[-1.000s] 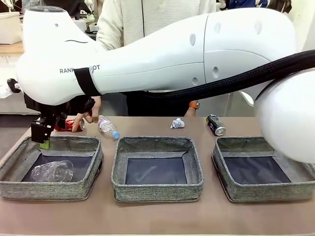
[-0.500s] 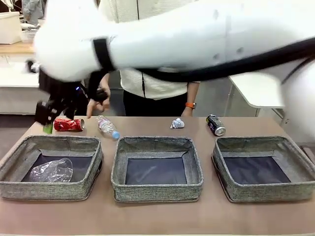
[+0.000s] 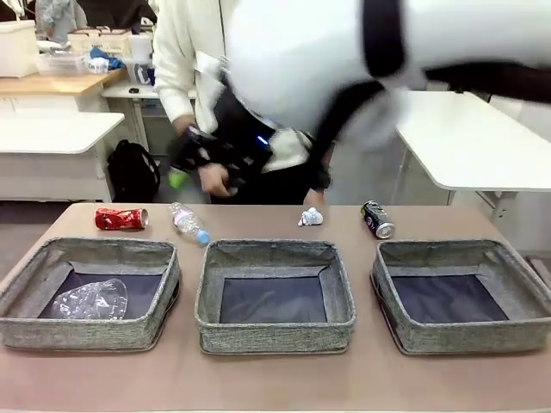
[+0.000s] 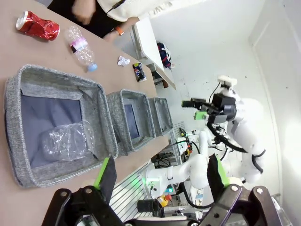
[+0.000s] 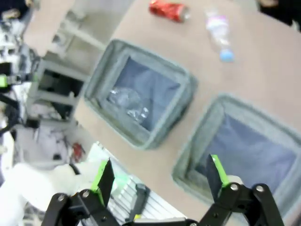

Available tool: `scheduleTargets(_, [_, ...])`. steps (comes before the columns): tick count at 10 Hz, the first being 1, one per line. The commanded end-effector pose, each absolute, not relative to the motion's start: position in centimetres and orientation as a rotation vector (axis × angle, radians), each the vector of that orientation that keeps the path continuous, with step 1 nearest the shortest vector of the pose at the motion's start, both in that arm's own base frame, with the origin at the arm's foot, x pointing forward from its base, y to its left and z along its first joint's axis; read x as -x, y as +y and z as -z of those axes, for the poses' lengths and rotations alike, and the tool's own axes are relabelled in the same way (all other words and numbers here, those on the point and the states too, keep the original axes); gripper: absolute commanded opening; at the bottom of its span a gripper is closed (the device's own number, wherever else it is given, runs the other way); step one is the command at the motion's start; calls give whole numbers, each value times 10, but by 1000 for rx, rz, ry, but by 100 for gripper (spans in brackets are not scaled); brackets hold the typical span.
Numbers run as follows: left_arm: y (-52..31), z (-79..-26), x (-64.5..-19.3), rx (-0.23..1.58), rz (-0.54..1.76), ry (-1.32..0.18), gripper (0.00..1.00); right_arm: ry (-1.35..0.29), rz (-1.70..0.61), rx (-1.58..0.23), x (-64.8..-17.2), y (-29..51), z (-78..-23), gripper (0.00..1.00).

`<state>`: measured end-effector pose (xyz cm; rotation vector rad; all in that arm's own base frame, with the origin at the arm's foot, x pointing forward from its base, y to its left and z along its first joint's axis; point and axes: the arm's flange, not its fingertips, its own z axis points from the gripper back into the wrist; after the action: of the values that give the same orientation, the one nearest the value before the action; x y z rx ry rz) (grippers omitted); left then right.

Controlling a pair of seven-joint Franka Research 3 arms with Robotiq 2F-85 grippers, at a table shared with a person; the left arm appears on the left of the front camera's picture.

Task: Sort the waste into the appropriate baskets.
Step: Place the picked waste into the Fabric basket indicated by the person.

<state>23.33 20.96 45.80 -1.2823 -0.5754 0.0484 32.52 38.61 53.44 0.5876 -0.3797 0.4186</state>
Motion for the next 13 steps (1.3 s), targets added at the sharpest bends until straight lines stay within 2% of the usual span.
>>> scheduleTargets(1, [209,-459,-234,1291,-32,-595,100,-392,-437,-618,-271,336,-481,100])
scheduleTargets(2, [209,-459,-234,1291,-32,-595,100,-380,-419,-588,-325,386,-534,100])
scheduleTargets(4, [209,-459,-234,1291,-32,-595,100,-380,-419,-588,-325,386,-534,100])
scheduleTargets(5, [209,-459,-234,1291,-32,-595,100,-389,-398,-588,-299,354,-513,100])
scheduleTargets(6, [209,-459,-234,1291,-32,-595,100,-326,-268,-699,-312,330,-501,100])
scheduleTargets(8, [209,-459,-234,1291,-32,-595,100,-304,-132,-895,-315,267,-500,100])
scheduleTargets(9, [209,-459,-234,1291,-32,-595,100,-255,-109,-1014,-309,234,-495,100])
scheduleTargets(10, [209,-459,-234,1291,-32,-595,100,-207,-101,-1058,-304,202,-479,100])
scheduleTargets(12, [209,-459,-234,1291,-32,-595,100,-232,-133,-1304,-296,135,-442,100])
scheduleTargets(13, [209,-459,-234,1291,-32,-595,100,-267,-66,-1385,-290,96,-421,100])
